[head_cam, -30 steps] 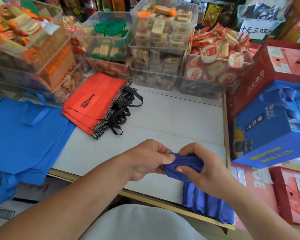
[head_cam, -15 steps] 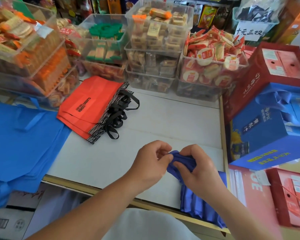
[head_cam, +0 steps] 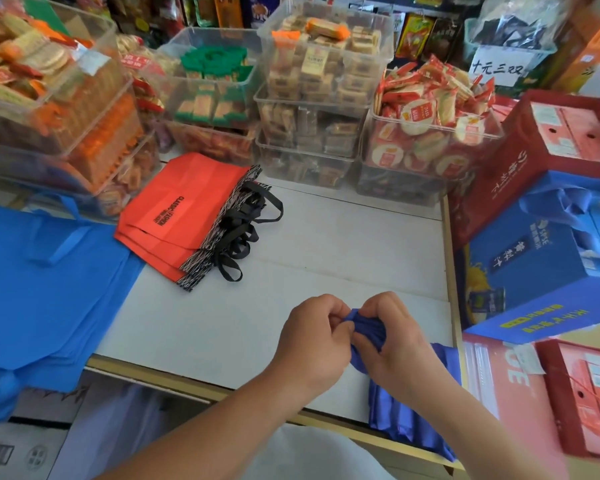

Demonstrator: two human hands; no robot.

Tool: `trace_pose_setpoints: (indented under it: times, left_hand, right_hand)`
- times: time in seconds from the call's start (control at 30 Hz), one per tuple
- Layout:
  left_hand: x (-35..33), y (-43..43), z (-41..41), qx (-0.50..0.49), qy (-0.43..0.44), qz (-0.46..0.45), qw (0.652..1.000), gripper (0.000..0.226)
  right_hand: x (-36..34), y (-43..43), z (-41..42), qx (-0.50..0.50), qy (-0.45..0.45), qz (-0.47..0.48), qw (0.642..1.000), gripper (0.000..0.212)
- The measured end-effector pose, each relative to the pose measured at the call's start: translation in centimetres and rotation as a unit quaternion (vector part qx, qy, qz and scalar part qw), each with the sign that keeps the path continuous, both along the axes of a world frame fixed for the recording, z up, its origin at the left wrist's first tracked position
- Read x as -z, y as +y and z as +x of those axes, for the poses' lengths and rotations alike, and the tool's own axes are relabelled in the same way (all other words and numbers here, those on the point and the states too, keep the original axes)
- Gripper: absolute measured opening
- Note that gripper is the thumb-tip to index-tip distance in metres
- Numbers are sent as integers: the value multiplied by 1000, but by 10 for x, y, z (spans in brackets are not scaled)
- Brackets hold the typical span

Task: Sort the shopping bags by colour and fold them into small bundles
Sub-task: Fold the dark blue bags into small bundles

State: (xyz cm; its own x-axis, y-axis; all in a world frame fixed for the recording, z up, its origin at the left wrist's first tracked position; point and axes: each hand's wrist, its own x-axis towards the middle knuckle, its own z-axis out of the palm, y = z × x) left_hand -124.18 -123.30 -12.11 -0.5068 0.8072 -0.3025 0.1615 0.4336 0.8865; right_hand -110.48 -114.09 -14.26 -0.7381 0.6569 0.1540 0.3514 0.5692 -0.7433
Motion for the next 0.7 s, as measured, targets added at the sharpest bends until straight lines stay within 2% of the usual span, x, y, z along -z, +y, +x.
trace_pose_setpoints:
  times: [0.07,0.17,0.37,0.47,0.53,0.6,0.67,0.7]
  left_hand:
    - [1,-2,-8,-11,-24,6,1000,13]
    - [2,-5,-27,-34,-33,14,999,12]
    - [1,-10,-53,39,9,-10,999,13]
    - [-8,-7,-57,66,9,-1,998,13]
    - [-13,-5,-61,93,23,18,995,11]
    - [-13,-2,-71,128,97,46,986,10]
    - [-10,-1,-83,174,120,53,976,27]
    - [-9,0,-86,193,81,49,977,37]
  right_hand:
    - [-4,0,1,33,4,-44,998,32]
    - [-10,-8,2,146,30,-168,974,35]
    - [-4,-28,-19,117,39,-23,992,23]
    - [-6,-36,-34,119,31,-11,992,16]
    - [-10,-40,-40,172,24,-61,983,18]
    - [-15,-40,-42,219,16,-146,965,14]
    - [-19,-35,-38,241,29,-246,939,6]
    - [-20,-33,-36,246,46,-288,924,4]
